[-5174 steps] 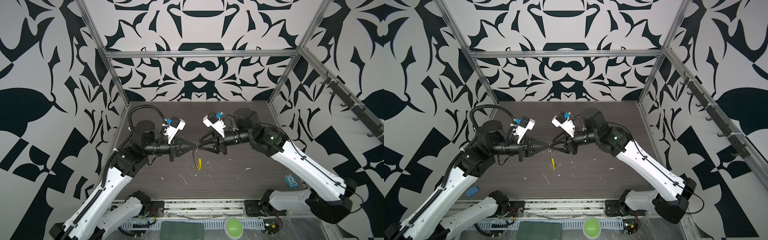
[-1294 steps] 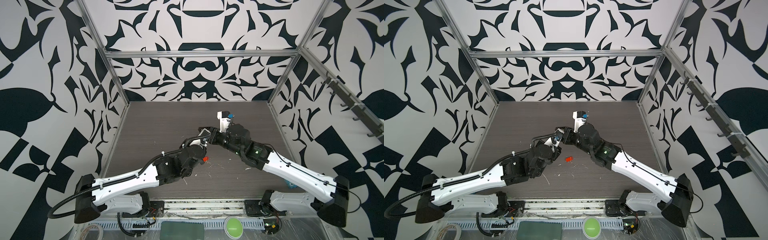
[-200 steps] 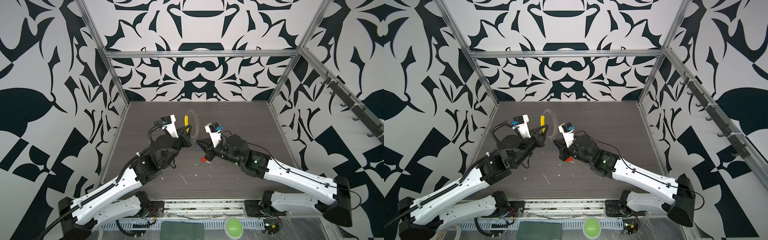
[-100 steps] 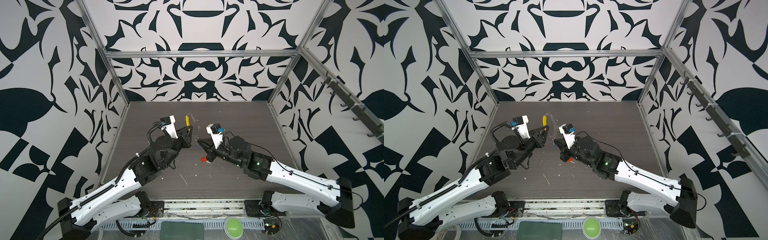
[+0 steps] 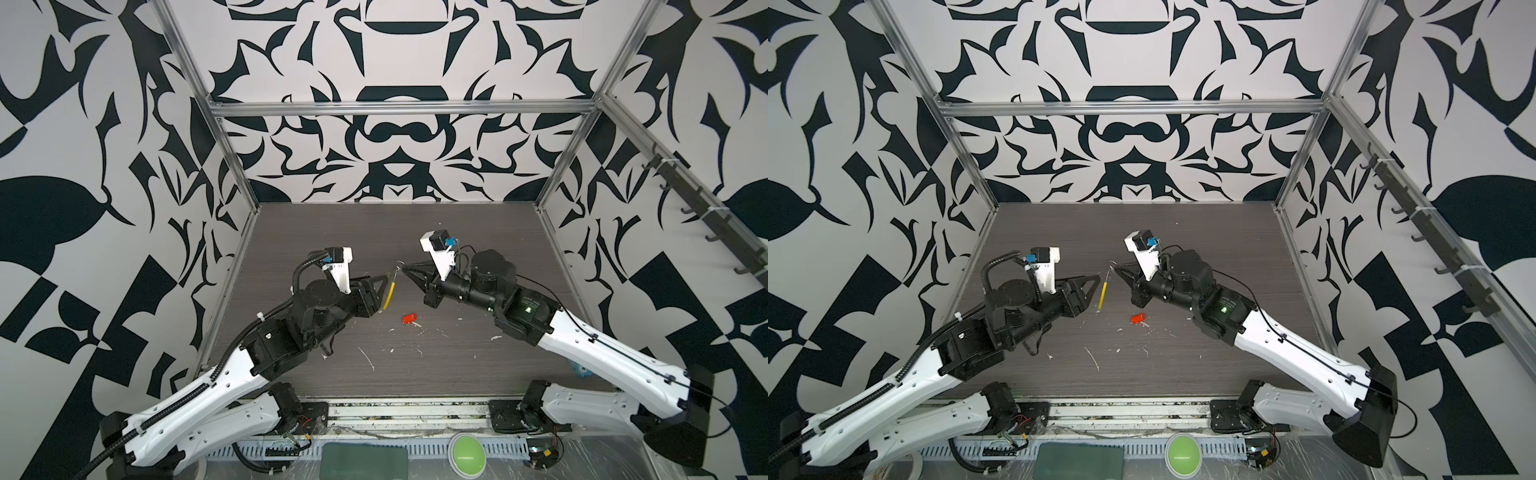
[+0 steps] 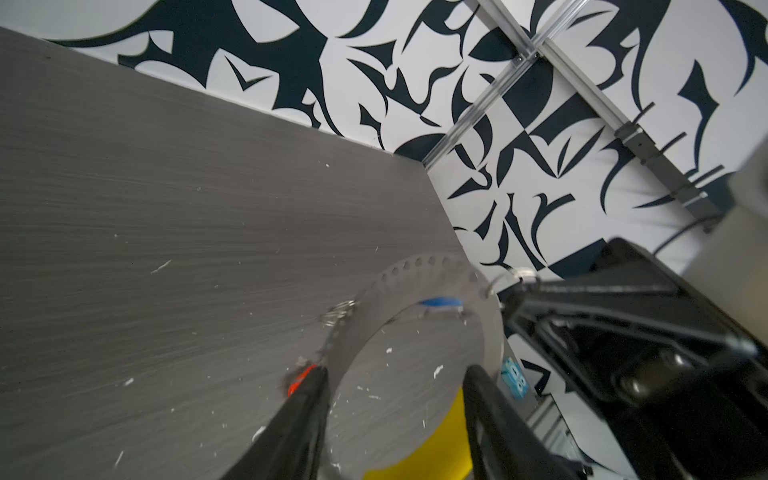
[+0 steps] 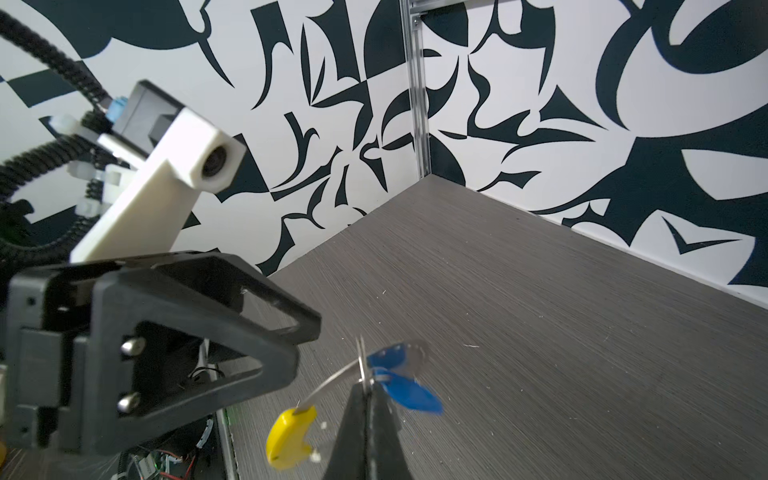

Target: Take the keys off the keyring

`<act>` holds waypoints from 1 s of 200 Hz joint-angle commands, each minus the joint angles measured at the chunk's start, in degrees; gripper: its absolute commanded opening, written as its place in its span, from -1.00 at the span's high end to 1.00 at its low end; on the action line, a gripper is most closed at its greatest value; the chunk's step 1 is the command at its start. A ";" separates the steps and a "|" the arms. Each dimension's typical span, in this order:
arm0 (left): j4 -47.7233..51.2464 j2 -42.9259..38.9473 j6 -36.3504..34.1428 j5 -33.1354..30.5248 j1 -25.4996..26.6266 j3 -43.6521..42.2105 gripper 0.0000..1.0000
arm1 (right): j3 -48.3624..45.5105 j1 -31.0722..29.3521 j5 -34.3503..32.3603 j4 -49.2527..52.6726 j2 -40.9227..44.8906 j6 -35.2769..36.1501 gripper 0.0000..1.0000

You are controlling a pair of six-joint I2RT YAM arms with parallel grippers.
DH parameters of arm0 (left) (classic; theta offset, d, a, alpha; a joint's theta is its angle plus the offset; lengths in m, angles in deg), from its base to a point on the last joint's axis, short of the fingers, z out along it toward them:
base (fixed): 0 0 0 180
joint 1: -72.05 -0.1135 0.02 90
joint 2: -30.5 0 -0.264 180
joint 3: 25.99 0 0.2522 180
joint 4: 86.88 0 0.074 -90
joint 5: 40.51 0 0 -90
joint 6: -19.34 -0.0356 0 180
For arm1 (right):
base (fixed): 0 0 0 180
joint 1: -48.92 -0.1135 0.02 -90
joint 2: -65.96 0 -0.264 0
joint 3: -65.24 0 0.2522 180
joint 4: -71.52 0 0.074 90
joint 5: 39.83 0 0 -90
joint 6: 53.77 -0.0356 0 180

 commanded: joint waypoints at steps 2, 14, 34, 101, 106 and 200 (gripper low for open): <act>5.27 -3.68 -7.54 6.85 -0.07 0.22 -0.26 | 3.40 3.58 11.71 0.18 -0.11 0.54 1.00; 6.24 -4.57 -11.55 9.73 -0.07 1.02 -0.31 | 4.08 5.06 15.05 1.34 -0.58 0.39 1.00; 7.88 -5.09 -17.16 13.37 -1.32 2.40 -0.34 | 5.19 6.51 20.26 3.81 -1.55 0.65 1.00; -2.05 1.00 -16.82 50.86 -21.42 2.91 -0.37 | 5.21 8.21 32.42 9.42 -2.61 1.00 1.00; -3.01 1.48 -16.69 52.39 -21.52 3.04 -0.37 | 5.07 8.30 33.70 9.41 -2.75 0.92 1.00; -3.79 6.59 -17.48 59.87 -21.56 3.93 0.32 | 10.51 8.74 42.00 13.30 -6.97 1.62 1.00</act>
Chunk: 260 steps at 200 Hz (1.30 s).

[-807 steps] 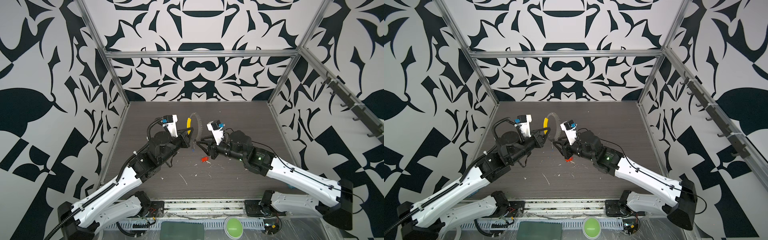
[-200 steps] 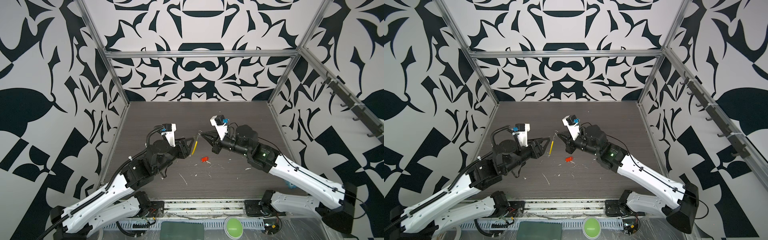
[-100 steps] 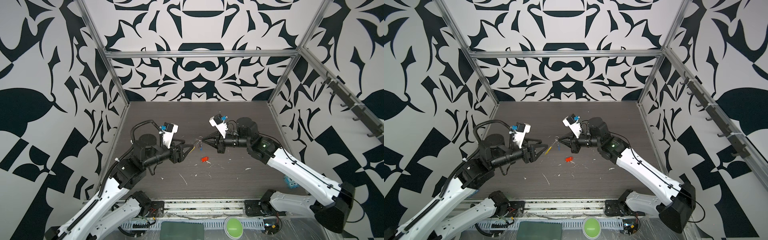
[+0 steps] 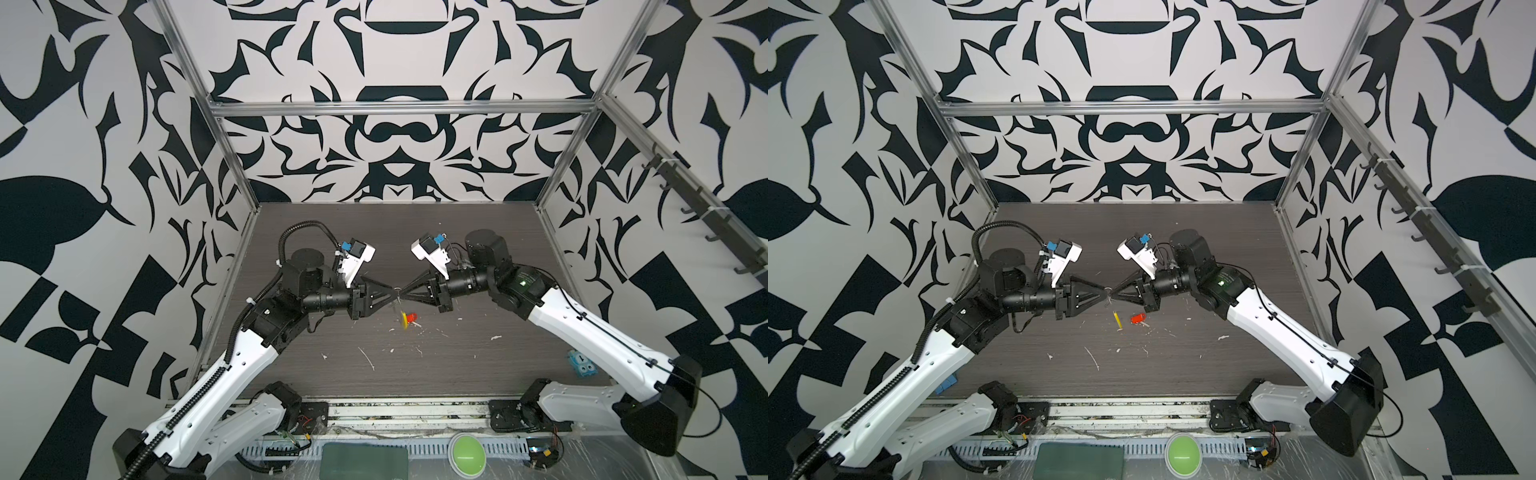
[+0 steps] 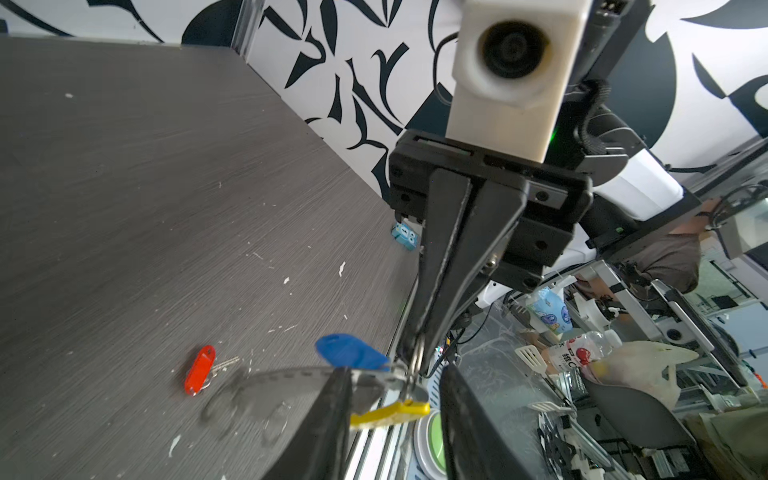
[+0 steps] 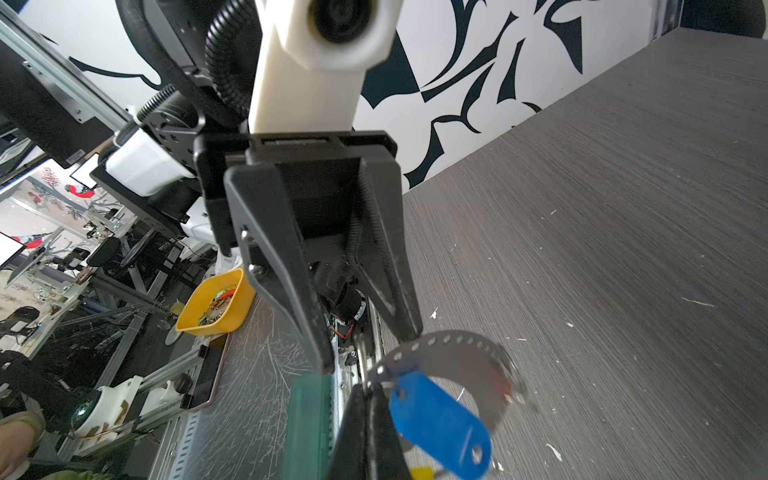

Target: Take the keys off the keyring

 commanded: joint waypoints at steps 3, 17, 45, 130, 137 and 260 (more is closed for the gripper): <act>-1.66 -0.76 -0.39 2.38 -0.21 1.08 0.33 | 3.73 0.18 2.68 -0.24 -0.11 1.13 1.00; -2.19 -0.85 -0.38 2.42 -0.20 0.99 0.40 | 4.24 0.18 2.68 0.63 -0.64 1.35 1.00; -3.58 -0.85 -0.30 2.20 -0.20 0.82 0.54 | 4.60 0.18 2.77 1.25 -1.17 1.49 1.00; -8.14 -0.87 2.24 2.30 -0.20 -0.77 0.60 | 5.19 0.18 2.08 1.52 -1.29 1.18 1.00; -7.94 -0.70 2.25 2.57 -0.20 -0.70 0.56 | 5.22 0.18 1.91 1.52 -1.27 1.18 1.00; -8.92 -1.70 2.68 0.06 -0.20 -1.82 0.32 | 5.58 0.18 1.39 0.92 0.42 0.57 1.00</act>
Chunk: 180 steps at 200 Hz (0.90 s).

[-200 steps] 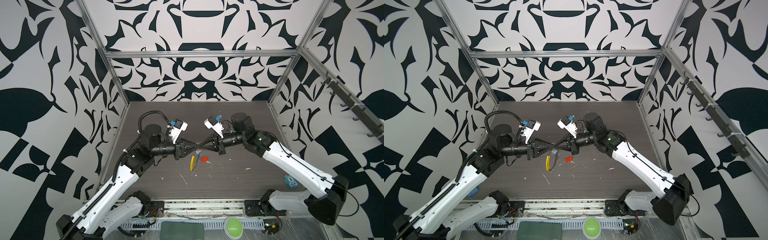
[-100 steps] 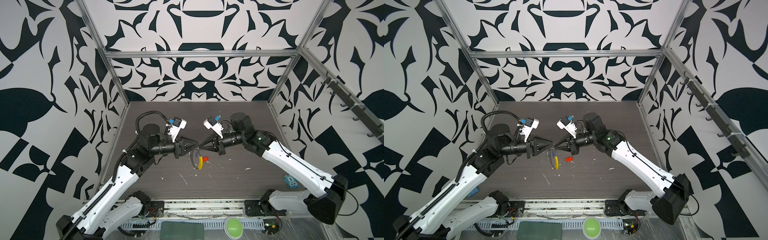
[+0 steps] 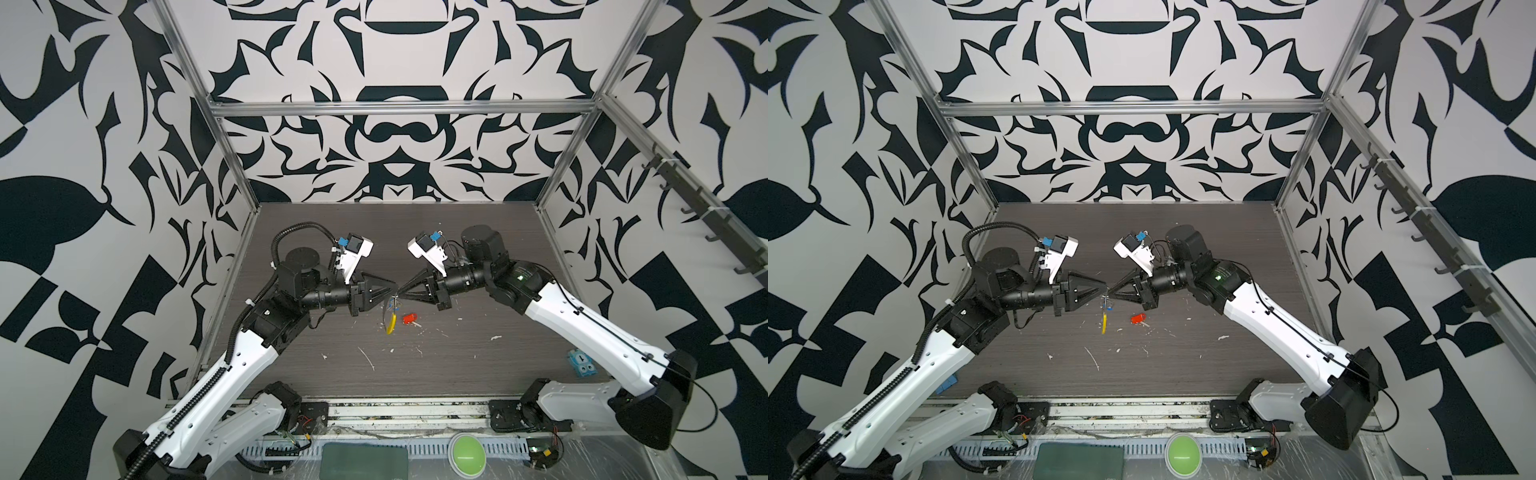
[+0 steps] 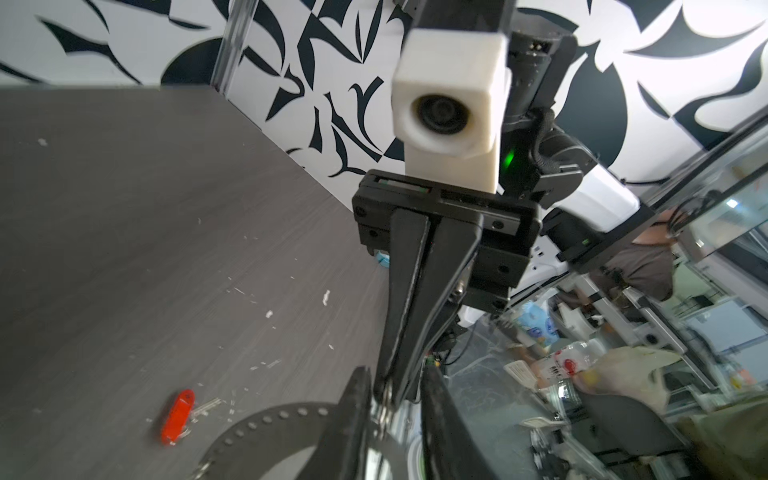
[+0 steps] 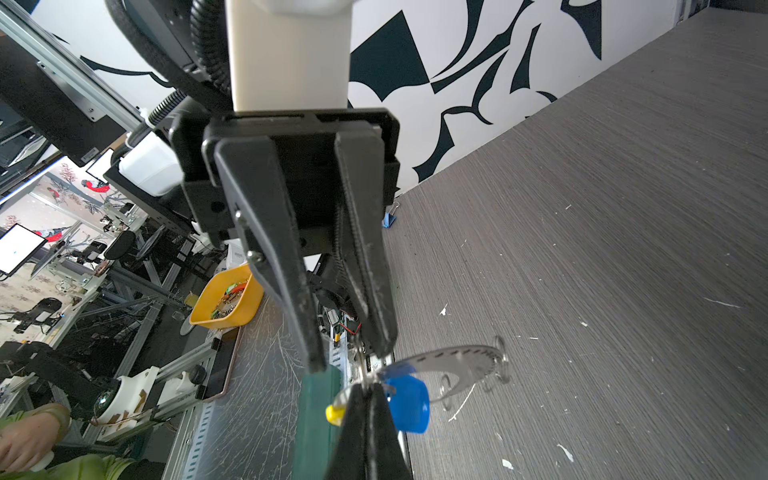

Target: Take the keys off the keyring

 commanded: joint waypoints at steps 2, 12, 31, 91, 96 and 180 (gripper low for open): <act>-1.45 -1.49 -0.53 -1.22 -0.07 -1.08 0.32 | 2.86 0.11 0.10 -1.91 2.19 0.00 1.00; -1.59 -1.71 -0.61 -0.99 -0.07 -1.11 0.36 | 2.81 0.09 -0.09 -1.95 2.18 0.00 1.00; -1.32 -1.46 -0.66 -0.52 -0.07 -0.79 0.42 | 2.62 0.11 -0.45 -2.93 2.35 -0.58 1.00; -1.60 -0.64 -0.49 -0.56 -0.07 -0.77 0.63 | 2.33 0.02 -1.00 -4.73 2.40 -2.02 1.00; -1.91 -0.66 -0.40 -0.56 -0.07 -0.83 0.64 | 2.25 0.05 -0.98 -4.73 2.43 -2.07 1.00; -7.78 -1.26 2.49 -1.81 -0.07 -3.11 1.00 | 1.90 0.02 -2.16 -6.37 2.62 -3.26 1.00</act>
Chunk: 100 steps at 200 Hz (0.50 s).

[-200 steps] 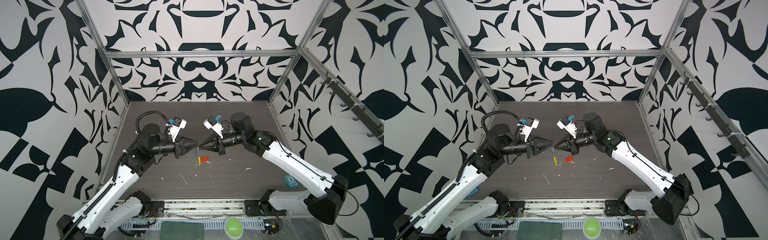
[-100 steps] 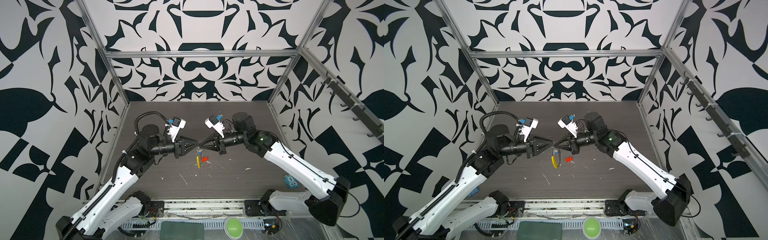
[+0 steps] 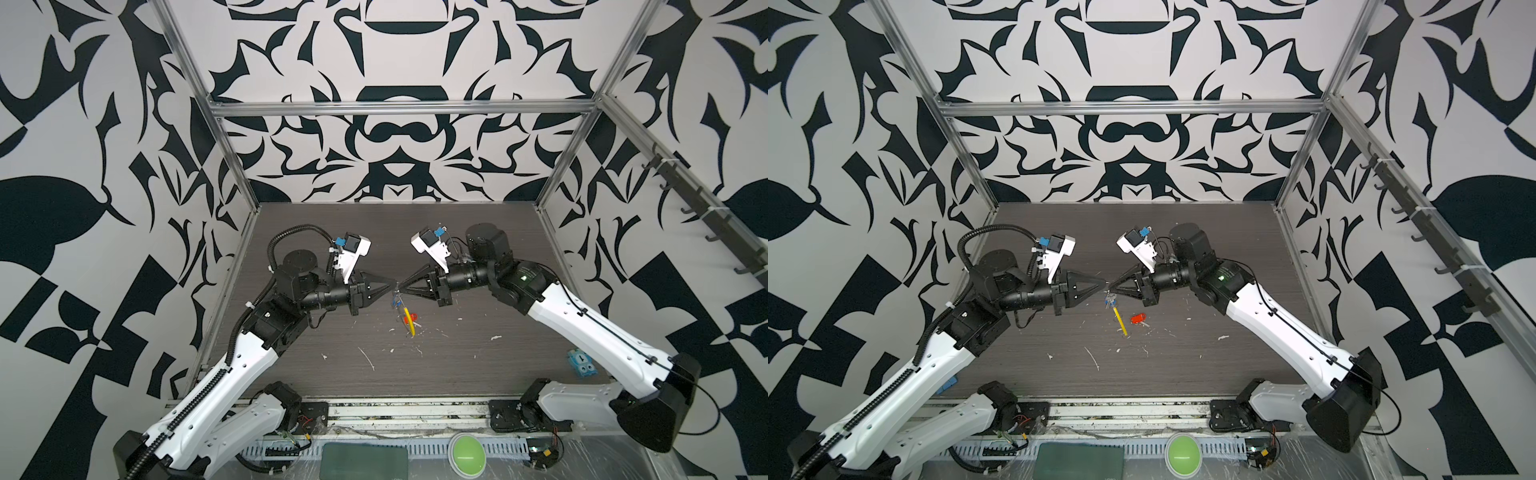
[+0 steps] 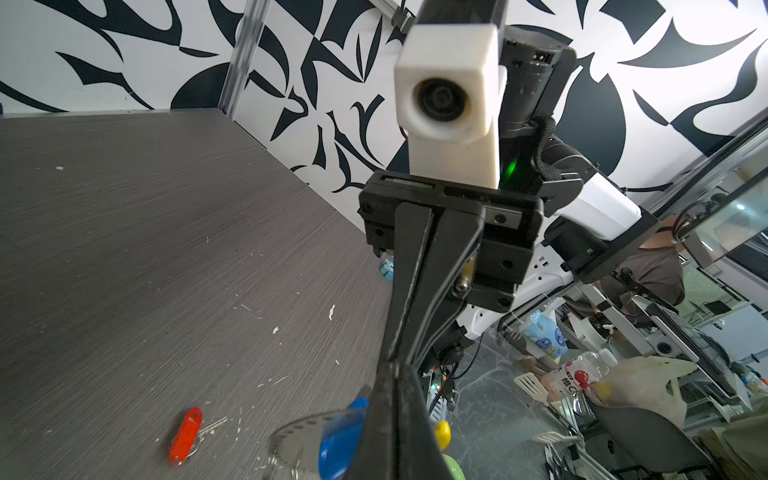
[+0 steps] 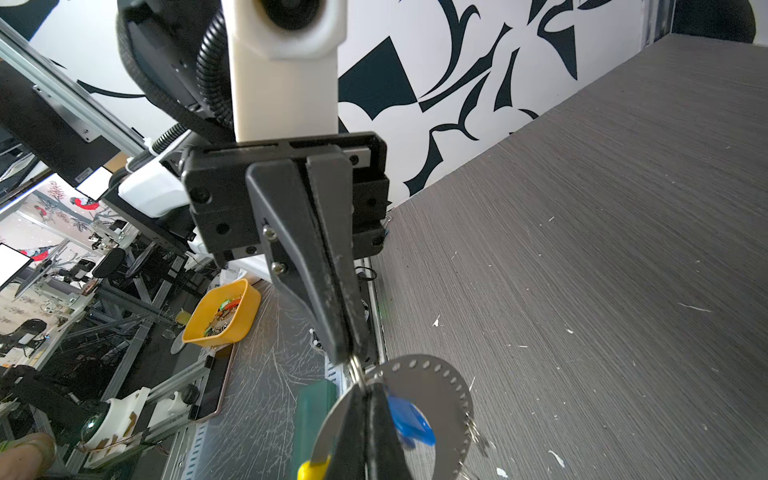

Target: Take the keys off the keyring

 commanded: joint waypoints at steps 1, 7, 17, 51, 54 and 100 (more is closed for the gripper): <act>-3.24 -0.65 1.47 -0.97 -0.07 -1.29 1.00 | 1.85 0.02 -0.46 -4.44 1.87 -0.63 1.00; -3.76 -0.97 1.73 -1.50 -0.07 -1.59 1.00 | 1.77 0.00 -0.85 -4.77 2.08 -0.91 1.00; -4.77 -1.64 2.09 -2.77 -0.07 -2.16 1.00 | 1.29 0.02 -1.69 -5.98 2.59 -1.88 0.94; -11.86 -6.37 3.73 -8.33 -0.07 -5.93 1.00 | -3.86 -0.11 -6.96 -16.96 7.23 -8.05 0.35; -12.72 -6.82 3.82 -8.84 -0.07 -6.26 1.00 | -4.44 -0.18 -7.43 -17.99 7.69 -8.59 0.32; -25.75 -11.10 7.56 -13.70 0.06 -11.82 1.00 | -13.14 -5.02 -21.57 -36.69 13.05 -15.30 0.20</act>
